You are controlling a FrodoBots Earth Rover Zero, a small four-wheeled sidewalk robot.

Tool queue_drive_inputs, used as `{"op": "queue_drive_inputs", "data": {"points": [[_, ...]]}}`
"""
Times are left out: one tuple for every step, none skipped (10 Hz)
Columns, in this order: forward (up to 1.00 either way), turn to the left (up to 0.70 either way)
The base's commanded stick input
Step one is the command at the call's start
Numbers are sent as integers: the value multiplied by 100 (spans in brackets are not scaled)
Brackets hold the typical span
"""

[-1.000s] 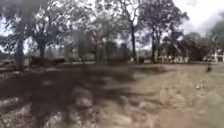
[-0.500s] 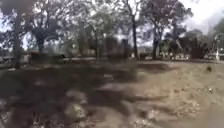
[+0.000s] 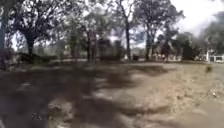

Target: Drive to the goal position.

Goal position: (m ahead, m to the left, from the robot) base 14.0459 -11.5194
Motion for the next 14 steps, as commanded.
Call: {"op": "queue_drive_inputs", "data": {"points": [[70,-26],[70,0],[70,0],[70,0],[70,0],[70,0],[70,0],[70,0],[70,0],[70,0],[70,0],[70,0],[70,0],[70,0]]}}
